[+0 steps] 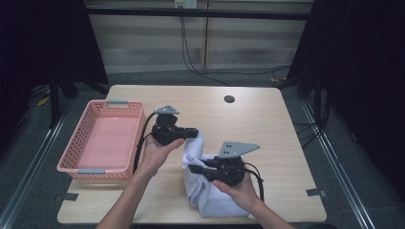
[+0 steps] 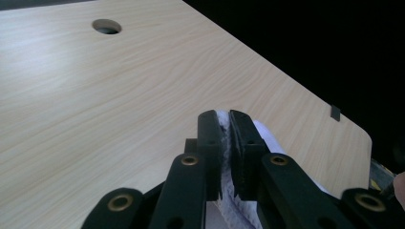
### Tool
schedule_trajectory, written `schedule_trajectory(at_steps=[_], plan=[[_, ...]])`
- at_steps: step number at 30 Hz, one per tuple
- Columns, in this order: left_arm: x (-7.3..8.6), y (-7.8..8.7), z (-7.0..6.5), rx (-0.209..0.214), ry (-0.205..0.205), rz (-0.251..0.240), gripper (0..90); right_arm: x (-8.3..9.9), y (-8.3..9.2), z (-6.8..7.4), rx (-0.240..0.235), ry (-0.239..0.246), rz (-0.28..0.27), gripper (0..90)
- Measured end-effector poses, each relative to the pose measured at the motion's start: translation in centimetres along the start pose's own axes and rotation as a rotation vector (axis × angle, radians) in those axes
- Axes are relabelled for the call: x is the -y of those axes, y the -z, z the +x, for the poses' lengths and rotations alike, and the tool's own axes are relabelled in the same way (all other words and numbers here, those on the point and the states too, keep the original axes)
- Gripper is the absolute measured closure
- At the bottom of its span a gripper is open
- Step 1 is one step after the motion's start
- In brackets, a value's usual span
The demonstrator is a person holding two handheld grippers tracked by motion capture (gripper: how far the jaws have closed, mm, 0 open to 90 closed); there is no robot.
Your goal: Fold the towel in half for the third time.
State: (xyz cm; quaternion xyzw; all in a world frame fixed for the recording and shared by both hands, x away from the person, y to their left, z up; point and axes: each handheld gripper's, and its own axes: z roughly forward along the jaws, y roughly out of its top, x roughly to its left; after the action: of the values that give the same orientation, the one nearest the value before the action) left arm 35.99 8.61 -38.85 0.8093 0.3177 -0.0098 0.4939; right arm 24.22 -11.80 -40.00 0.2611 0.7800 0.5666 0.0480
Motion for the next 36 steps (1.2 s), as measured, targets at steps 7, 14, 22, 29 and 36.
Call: schedule_trajectory(at_steps=[7, 14, 22, 29, 36], plan=[[-0.3, -3.7, -2.0, 0.052, -0.023, 0.044, 84.1, 3.0, 3.5, 0.1, 0.079, -0.046, -0.026, 78.5], [0.7, -8.7, -3.5, 0.100, -0.025, 0.123, 83.7, 6.6, 6.2, -0.7, 0.140, -0.128, 0.014, 76.6], [2.2, -12.5, -4.2, 0.092, -0.043, 0.180, 81.6, 9.8, 8.1, -1.4, 0.185, -0.184, 0.107, 68.8], [1.8, -12.1, -4.7, 0.113, -0.036, 0.092, 52.6, 10.6, 10.0, -1.5, 0.203, -0.183, 0.153, 45.9], [3.1, -7.6, -4.5, 0.099, -0.082, 0.077, 52.9, 9.1, 12.4, -3.1, 0.291, -0.206, 0.089, 33.6]])
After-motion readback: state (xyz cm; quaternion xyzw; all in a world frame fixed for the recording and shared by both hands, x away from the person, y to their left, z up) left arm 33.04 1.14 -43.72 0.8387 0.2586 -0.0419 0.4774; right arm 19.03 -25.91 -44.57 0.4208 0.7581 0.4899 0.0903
